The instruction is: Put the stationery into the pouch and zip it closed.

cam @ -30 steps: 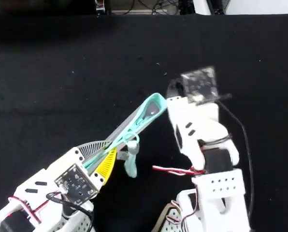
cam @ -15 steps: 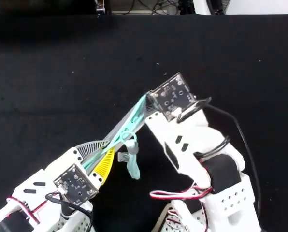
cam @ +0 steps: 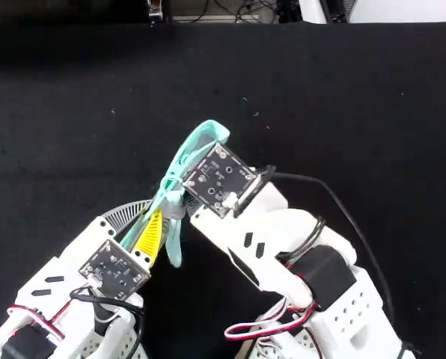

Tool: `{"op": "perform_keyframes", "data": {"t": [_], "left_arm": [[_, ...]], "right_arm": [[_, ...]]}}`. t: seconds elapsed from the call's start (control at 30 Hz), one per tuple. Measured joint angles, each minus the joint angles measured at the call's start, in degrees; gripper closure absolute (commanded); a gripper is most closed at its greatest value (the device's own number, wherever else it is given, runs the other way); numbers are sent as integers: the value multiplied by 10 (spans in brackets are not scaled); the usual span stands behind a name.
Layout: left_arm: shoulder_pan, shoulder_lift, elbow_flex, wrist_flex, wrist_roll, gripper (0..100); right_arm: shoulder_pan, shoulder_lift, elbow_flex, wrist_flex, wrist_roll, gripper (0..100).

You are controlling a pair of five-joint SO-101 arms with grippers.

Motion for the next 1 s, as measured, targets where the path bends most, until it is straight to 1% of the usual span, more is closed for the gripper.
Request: {"op": "perform_keyframes", "data": {"t": [0.1, 0.17, 0.3, 0.33, 0.4, 0.47, 0.57, 0.6, 0.67, 0.73, 0.8, 1.0], "left_arm": [[0, 0, 0, 11, -1, 970], [0, 0, -1, 17, -1, 970], [4, 0, -1, 18, -1, 970], [4, 0, -1, 18, -1, 970], [4, 0, -1, 18, -1, 970], [4, 0, -1, 18, -1, 970], [4, 0, -1, 18, -1, 970], [4, 0, 2, 18, -2, 970], [4, -1, 5, 16, -2, 970], [4, -1, 16, 3, -2, 970], [4, -1, 23, -7, -2, 970], [4, -1, 31, -11, -3, 971]], "right_arm": [[5, 0, 0, 0, 0, 985], [33, 3, -8, 0, 0, 985], [118, 3, -54, 0, 1, 985], [130, -1, -64, 0, -1, 985], [131, -4, -74, 0, -1, 980], [114, -4, -78, 11, 0, 949], [64, -4, -106, 72, 0, 829], [43, -4, -122, 99, 0, 812], [0, -4, -149, 151, 0, 827], [-28, -4, -162, 168, 0, 861], [-42, -4, -167, 168, 0, 882], [-87, 51, -193, 164, 0, 886]]}}
